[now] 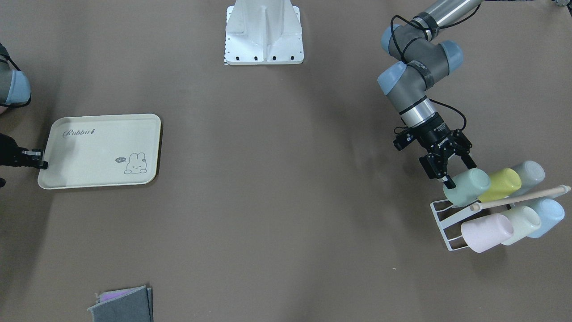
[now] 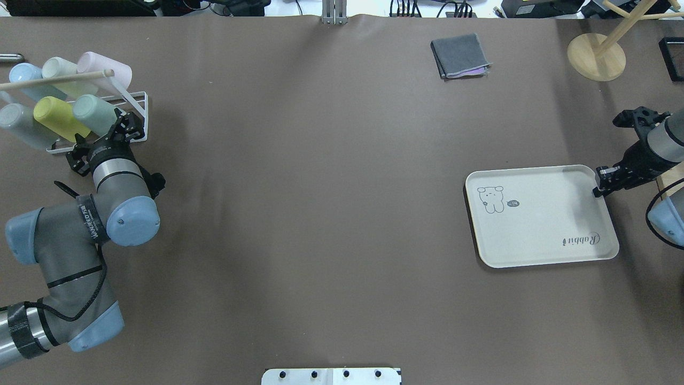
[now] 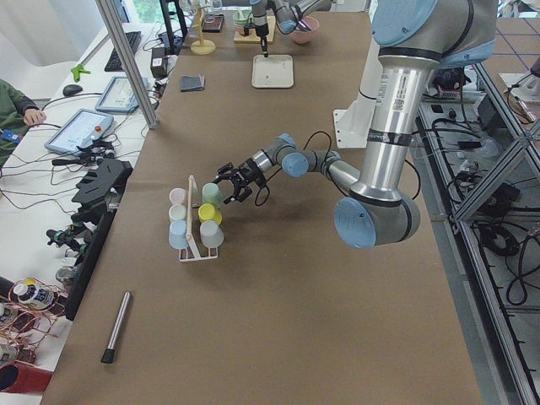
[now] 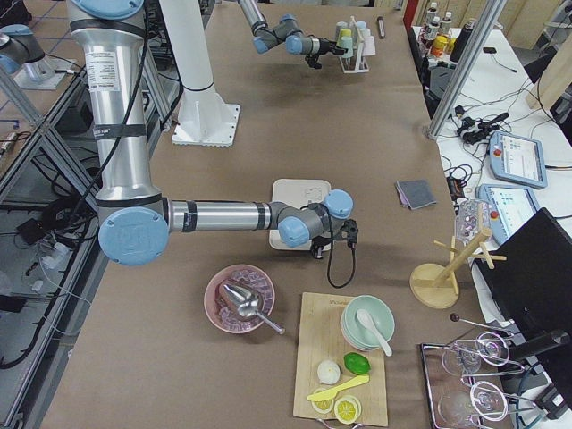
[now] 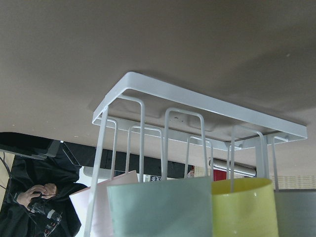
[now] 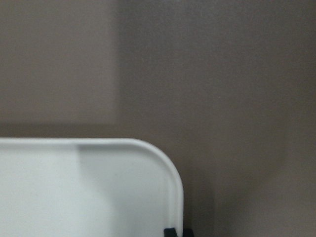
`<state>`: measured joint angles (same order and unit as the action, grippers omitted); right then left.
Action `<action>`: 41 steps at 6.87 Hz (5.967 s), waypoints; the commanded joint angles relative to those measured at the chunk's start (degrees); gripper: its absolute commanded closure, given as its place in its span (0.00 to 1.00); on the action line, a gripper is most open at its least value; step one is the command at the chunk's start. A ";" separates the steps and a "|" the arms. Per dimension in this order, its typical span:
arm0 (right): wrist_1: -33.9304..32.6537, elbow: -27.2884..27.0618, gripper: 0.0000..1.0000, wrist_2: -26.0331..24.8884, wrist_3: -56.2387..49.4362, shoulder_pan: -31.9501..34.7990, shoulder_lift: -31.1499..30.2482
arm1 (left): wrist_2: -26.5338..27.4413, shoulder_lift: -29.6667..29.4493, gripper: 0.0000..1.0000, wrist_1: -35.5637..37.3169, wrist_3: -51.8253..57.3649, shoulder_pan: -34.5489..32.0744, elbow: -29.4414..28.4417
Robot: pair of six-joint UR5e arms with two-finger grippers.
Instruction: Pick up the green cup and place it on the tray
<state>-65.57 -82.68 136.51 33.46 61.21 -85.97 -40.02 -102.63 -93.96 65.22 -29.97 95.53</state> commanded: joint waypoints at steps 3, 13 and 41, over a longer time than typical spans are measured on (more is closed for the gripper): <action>-0.26 -4.74 1.00 5.67 -1.38 2.07 0.63 | 0.03 -0.29 0.02 -2.19 -0.01 -0.09 -2.53; -7.73 10.14 1.00 2.11 22.51 -8.11 36.63 | 2.49 -1.52 0.02 -9.74 7.81 -1.23 -6.13; -18.60 -4.86 0.00 -5.29 -25.59 15.14 7.59 | 3.72 2.79 0.42 -18.01 19.85 -4.39 1.15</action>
<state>-80.06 -87.69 131.41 16.18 71.75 -75.80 -36.62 -100.00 -111.97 83.85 -33.74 95.46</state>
